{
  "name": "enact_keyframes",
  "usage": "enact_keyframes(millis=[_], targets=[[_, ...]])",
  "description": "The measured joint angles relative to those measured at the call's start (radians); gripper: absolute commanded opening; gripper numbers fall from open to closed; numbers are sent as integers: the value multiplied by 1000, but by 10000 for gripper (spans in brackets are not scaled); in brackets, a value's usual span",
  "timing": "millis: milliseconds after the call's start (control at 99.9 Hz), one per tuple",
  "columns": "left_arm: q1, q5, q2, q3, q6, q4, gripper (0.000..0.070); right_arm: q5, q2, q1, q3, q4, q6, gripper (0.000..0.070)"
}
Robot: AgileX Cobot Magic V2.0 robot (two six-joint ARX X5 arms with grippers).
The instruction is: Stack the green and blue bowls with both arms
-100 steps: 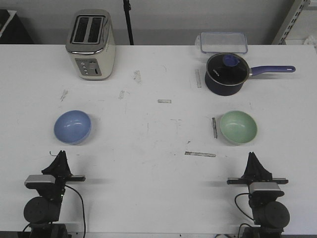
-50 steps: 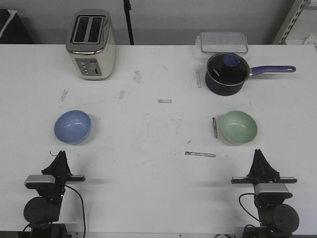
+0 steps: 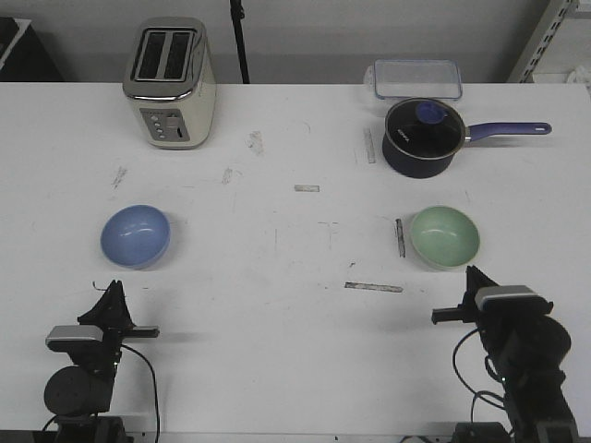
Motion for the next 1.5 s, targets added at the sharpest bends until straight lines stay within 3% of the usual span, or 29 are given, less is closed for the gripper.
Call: enact_keyframes(millis=[450,721,831,1091,1241,1371,1502], targets=[[0,0,0,0,0,0,3,5,468,-22,377,-154,25,13],[0,0,0,0,0,0,3,-5,742,-137,593,-389,76,13],[0,0,0,0,0,0,3,-60,834,-199,683,-456,85,13],[0,0,0,0,0,0,3,-238,981,-321,739,-461,82,20],[0,0,0,0,0,0,3,-257,1020,-338,739,-485,79,158],[0,0,0,0,0,0,3,-257,1030,-338,739,-489,72,218],[0,0,0,0,0,0,3,-257,1030,-338,739,-489,63,394]])
